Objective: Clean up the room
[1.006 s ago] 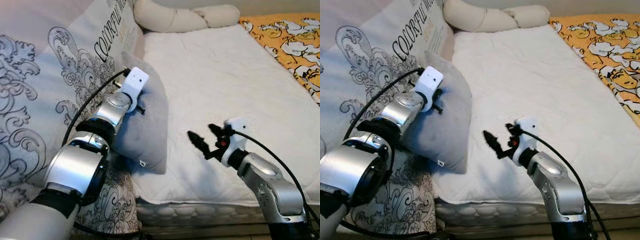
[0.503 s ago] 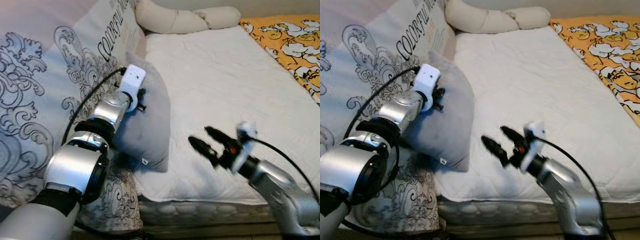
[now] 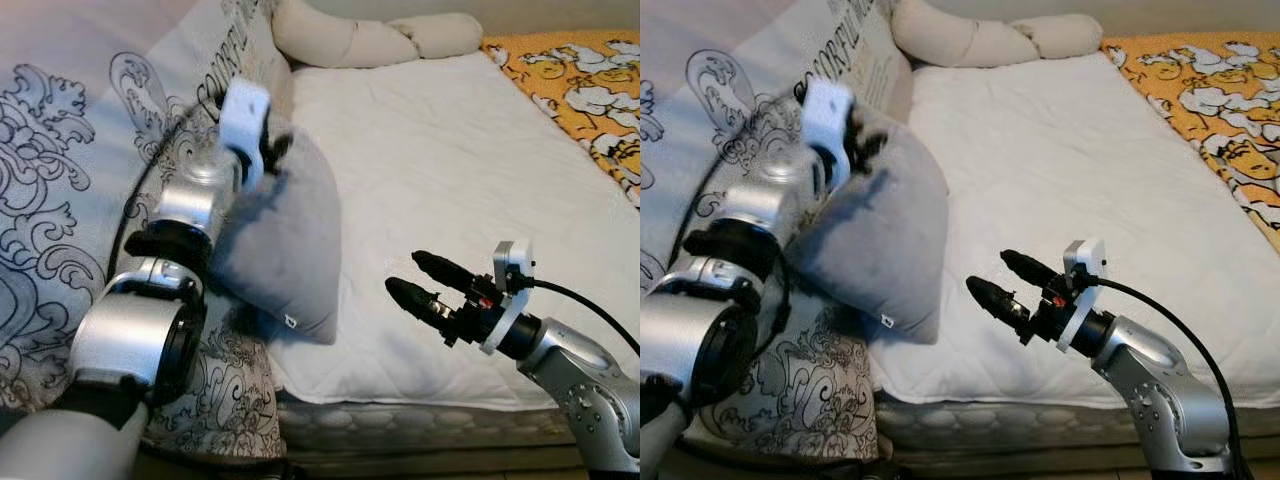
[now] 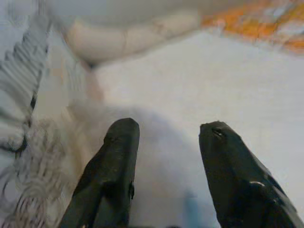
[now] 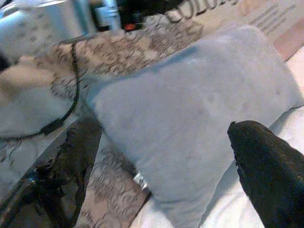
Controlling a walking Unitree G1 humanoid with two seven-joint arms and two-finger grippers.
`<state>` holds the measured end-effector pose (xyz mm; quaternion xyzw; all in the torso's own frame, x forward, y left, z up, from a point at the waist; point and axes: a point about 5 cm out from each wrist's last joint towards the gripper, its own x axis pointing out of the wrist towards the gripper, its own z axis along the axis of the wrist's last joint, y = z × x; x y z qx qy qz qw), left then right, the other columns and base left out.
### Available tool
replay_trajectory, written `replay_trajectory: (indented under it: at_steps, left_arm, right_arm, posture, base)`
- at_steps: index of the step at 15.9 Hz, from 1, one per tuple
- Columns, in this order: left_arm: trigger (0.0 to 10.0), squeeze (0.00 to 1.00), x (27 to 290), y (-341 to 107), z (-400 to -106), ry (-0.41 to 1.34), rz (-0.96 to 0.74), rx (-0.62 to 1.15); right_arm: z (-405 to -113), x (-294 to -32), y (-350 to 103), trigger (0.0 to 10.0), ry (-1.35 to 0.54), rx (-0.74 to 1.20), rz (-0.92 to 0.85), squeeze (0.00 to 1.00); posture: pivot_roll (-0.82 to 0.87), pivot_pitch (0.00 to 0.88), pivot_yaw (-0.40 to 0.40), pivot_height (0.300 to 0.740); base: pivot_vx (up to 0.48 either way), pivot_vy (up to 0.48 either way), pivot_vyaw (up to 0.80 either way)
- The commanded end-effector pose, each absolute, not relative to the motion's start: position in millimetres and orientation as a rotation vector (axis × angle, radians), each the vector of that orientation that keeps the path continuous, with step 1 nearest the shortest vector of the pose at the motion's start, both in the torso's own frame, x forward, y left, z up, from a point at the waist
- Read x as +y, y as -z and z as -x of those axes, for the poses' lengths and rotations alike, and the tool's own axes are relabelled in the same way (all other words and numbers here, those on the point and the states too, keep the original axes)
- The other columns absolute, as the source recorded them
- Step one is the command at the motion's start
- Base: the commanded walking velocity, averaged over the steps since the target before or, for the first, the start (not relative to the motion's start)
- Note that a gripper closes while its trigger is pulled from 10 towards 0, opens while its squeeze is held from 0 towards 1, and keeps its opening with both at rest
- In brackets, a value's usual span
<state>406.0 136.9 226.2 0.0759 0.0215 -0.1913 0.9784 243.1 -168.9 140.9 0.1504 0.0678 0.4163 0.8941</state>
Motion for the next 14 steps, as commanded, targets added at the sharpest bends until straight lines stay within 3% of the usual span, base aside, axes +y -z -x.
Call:
replay_trajectory:
  at_steps: [1,3,5,11,12,14]
  left_arm:
    - [10.0,1.0,136,-221,-399,0.427,-0.122,0.06]
    - [10.0,1.0,134,-215,-367,0.464,-0.096,-0.082]
    - [10.0,1.0,130,-206,-345,0.478,-0.092,-0.09]
    - [10.0,1.0,111,-182,-299,0.498,-0.198,-0.021]
    - [10.0,1.0,111,-174,-296,0.476,-0.231,-0.009]
    - [10.0,1.0,121,-169,-292,0.41,-0.23,-0.021]
  right_arm:
    - [-246,-170,-143,10.0,-0.838,0.126,-0.299,1.0]
    - [-251,-167,-140,10.0,-0.756,0.121,-0.287,1.0]
    - [-255,-168,-139,10.0,-0.679,0.095,-0.277,1.0]
    - [-266,-169,-132,10.0,-0.412,0.072,-0.221,1.0]
    - [-267,-165,-132,10.0,-0.38,0.069,-0.267,0.0]
    - [-270,-160,-133,10.0,-0.334,0.069,-0.272,0.0]
  posture:
    - [-0.05,0.0,0.099,0.74]
    - [-0.05,0.0,0.088,0.74]
    - [-0.04,0.0,0.07,0.74]
    - [-0.03,0.0,0.068,0.74]
    - [-0.03,0.0,0.069,0.74]
    - [-0.03,0.0,0.07,0.74]
  base:
    - [0.0,0.0,0.0]
    - [0.0,0.0,0.0]
    - [0.0,0.0,0.0]
    - [0.0,-0.48,0.0]
    - [0.0,-0.48,0.0]
    - [0.0,-0.48,0.0]
